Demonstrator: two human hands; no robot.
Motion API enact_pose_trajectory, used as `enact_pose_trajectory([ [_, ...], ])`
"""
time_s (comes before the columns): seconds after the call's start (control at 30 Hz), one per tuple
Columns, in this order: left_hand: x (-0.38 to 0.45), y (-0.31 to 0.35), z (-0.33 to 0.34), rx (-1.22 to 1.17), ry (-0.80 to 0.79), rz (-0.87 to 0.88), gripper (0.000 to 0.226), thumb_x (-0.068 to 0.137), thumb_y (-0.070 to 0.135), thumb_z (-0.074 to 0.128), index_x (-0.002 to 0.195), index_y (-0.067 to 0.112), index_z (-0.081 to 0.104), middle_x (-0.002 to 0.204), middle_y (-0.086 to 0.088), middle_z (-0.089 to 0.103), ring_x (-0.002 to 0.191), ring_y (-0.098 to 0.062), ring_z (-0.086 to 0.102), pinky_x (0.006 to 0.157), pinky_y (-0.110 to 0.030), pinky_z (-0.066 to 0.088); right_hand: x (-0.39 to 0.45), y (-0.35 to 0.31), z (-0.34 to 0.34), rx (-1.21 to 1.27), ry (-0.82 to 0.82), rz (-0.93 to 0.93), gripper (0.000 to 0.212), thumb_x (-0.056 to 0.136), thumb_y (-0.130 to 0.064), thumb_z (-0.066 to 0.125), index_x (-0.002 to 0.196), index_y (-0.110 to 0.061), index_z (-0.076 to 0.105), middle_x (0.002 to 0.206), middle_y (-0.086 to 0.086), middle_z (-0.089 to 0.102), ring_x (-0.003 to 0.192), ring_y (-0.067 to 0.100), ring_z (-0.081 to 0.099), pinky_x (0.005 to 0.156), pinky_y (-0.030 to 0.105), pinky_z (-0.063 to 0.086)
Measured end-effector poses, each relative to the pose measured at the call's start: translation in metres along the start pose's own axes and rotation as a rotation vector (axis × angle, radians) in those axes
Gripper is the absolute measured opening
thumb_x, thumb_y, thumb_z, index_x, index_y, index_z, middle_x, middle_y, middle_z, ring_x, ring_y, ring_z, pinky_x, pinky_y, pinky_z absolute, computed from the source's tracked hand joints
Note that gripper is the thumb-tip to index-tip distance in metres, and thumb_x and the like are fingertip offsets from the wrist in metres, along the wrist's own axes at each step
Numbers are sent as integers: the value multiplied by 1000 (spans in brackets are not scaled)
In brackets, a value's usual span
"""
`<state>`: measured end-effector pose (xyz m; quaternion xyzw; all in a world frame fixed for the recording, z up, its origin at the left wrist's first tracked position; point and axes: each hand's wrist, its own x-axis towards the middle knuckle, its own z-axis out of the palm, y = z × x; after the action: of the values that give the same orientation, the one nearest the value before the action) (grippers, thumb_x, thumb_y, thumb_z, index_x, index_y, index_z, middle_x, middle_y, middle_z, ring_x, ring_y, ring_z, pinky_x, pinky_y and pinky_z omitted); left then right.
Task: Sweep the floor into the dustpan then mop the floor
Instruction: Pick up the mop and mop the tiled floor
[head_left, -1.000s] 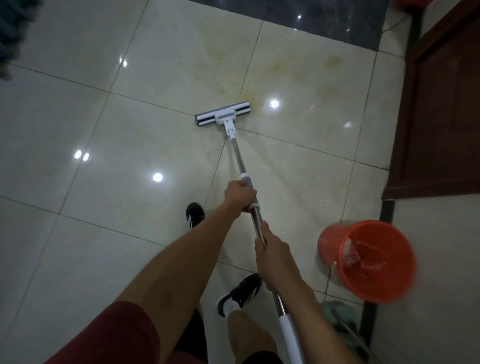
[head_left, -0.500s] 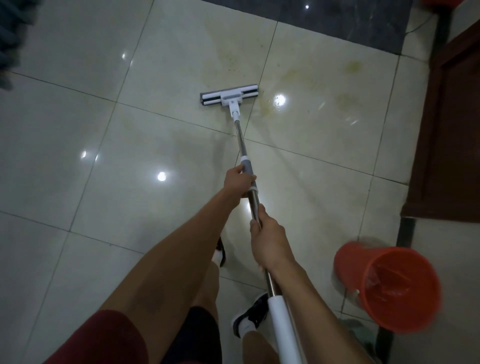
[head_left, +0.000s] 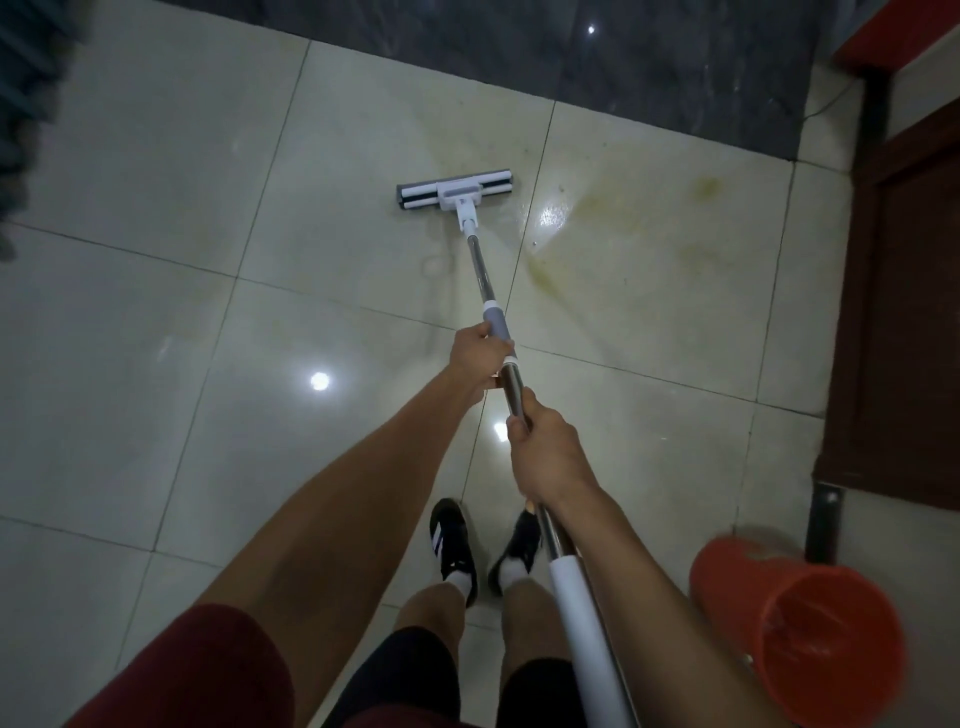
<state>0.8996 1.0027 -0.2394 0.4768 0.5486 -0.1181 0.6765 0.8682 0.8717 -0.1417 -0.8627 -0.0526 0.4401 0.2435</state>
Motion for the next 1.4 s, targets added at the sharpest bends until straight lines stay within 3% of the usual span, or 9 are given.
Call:
enact_pose_trajectory([
  [0.1, 19, 41, -2, 4, 13, 2, 43, 95, 3, 65, 136, 7, 56, 102, -11, 63, 86, -30, 65, 76, -45, 59, 29, -31, -16, 13, -7, -5, 41, 104, -26, 39, 144, -27, 43, 93, 9, 64, 78, 26, 64, 67, 36, 54],
  [0.2, 42, 84, -1, 17, 35, 3, 43, 94, 1, 65, 136, 6, 56, 93, -8, 60, 85, -31, 65, 74, -45, 59, 63, -61, -34, 3, -3, -13, 42, 104, -28, 39, 145, -27, 43, 97, 9, 66, 83, 27, 66, 74, 41, 58],
  [0.33, 73, 137, 3, 22, 84, -3, 49, 92, 2, 67, 140, 10, 57, 115, -16, 66, 76, -25, 66, 60, -38, 59, 108, -96, -58, 26, -15, -7, 42, 105, -29, 39, 147, -28, 42, 95, 9, 66, 78, 24, 65, 64, 33, 51],
  [0.6, 129, 234, 4, -22, 131, -14, 49, 93, 2, 67, 139, 13, 58, 121, -19, 66, 81, -30, 68, 60, -39, 59, 182, -173, -105, 20, -58, -5, 45, 106, -27, 38, 151, -28, 36, 94, 10, 64, 66, 20, 61, 41, 24, 38],
  [0.87, 188, 329, -29, -90, 102, -20, 35, 86, -7, 68, 118, 6, 69, 101, -19, 67, 71, -31, 67, 53, -36, 58, 253, -265, -121, -35, -27, 12, 45, 105, -30, 38, 149, -30, 34, 94, 9, 62, 75, 29, 66, 59, 48, 62],
  [1.03, 224, 389, -62, -65, 64, -16, 25, 86, -11, 65, 83, 14, 66, 83, -14, 64, 65, -28, 66, 52, -35, 56, 294, -330, -119, -44, -25, 11, 43, 105, -28, 38, 148, -27, 33, 94, 10, 63, 77, 28, 67, 66, 49, 62],
  [1.2, 266, 440, -95, -65, 71, 0, 32, 87, -11, 65, 73, 18, 60, 78, -13, 63, 64, -29, 64, 56, -39, 56, 341, -388, -111, -51, -49, -1, 42, 106, -26, 37, 147, -27, 30, 84, 5, 58, 68, 24, 64, 65, 48, 61],
  [1.3, 281, 455, -115, -33, 61, 9, 33, 89, -11, 64, 74, 18, 59, 79, -13, 62, 64, -29, 64, 56, -39, 57, 354, -409, -100, -27, -86, 13, 47, 106, -25, 37, 152, -29, 23, 86, 6, 56, 64, 21, 61, 53, 39, 59],
  [1.4, 280, 450, -127, 10, 25, 0, 31, 90, -9, 64, 77, 18, 58, 81, -14, 63, 63, -27, 65, 52, -37, 55, 349, -411, -88, -37, -109, 31, 51, 106, -23, 37, 154, -31, 18, 95, 11, 60, 71, 25, 65, 63, 45, 62],
])
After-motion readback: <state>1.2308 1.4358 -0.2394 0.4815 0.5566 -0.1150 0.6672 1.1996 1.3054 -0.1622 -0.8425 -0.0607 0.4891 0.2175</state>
